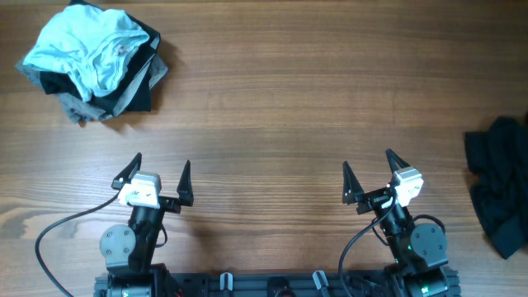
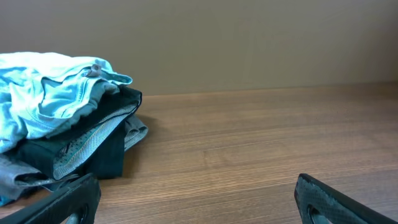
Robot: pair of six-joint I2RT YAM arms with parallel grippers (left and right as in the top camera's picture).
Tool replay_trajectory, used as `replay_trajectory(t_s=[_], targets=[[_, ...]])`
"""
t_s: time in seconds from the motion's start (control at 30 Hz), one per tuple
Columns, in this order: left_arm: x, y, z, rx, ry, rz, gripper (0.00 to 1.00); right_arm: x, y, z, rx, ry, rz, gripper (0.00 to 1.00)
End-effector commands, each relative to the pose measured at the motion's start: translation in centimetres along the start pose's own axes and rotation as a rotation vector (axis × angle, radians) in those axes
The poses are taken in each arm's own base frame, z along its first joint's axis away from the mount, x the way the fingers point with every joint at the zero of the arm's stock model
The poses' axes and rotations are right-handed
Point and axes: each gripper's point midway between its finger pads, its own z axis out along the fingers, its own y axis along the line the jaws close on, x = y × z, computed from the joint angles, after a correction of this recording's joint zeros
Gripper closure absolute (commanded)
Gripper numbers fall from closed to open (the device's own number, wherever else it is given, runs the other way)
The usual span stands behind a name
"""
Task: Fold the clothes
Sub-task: 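Move the right gripper toward the black T-shirt at the right edge, then grasp the black T-shirt with the right gripper and drag it leftward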
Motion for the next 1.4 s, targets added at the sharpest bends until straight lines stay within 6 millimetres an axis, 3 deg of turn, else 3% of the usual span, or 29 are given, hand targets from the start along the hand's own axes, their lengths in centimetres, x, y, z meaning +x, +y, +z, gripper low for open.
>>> replay_trajectory(t_s=[0.0,0.17,0.53,0.73,0.87,1.07,1.27,1.3,1.37], targets=[[-0.3,1.2,0.0,-0.072,-0.013,0.095,0.0,-0.1,0.2,0.0,-0.011,-0.003,0.016,0.0],[0.4,1.6,-0.1,-0.092,0.015,0.118,0.0,-0.1,0.1,0.0,-0.004,-0.004,0.017,0.0],[-0.2,0.1,0.0,-0.004,-0.011,0.066,0.0,-0.8,0.5,0.0,-0.028,-0.025,0.015,0.0],[-9.5,-1.4,-1.8,0.041,-0.278,0.142,0.0,-8.3,1.1,-1.5,-0.019,-0.127,0.011,0.0],[-11.8,0.0,-1.6,-0.025,-0.186,0.024,0.0,-9.3,1.1,-0.7,0.008,0.05,0.043,0.0],[-12.6,0.8,2.7,-0.021,0.176,-0.097,0.0,-10.4,1.4,3.2,0.059,0.423,0.105,0.0],[-14.5,0.9,6.9,0.028,0.447,-0.178,0.0,-8.2,2.6,7.2,0.017,0.807,0.093,0.0],[-14.7,1.0,7.4,0.027,0.473,-0.185,0.0,-7.7,2.1,7.8,0.04,0.845,0.098,0.0],[-15.1,1.2,8.3,0.029,0.515,-0.183,0.0,-6.2,-1.2,9.2,0.188,0.91,0.201,0.0]])
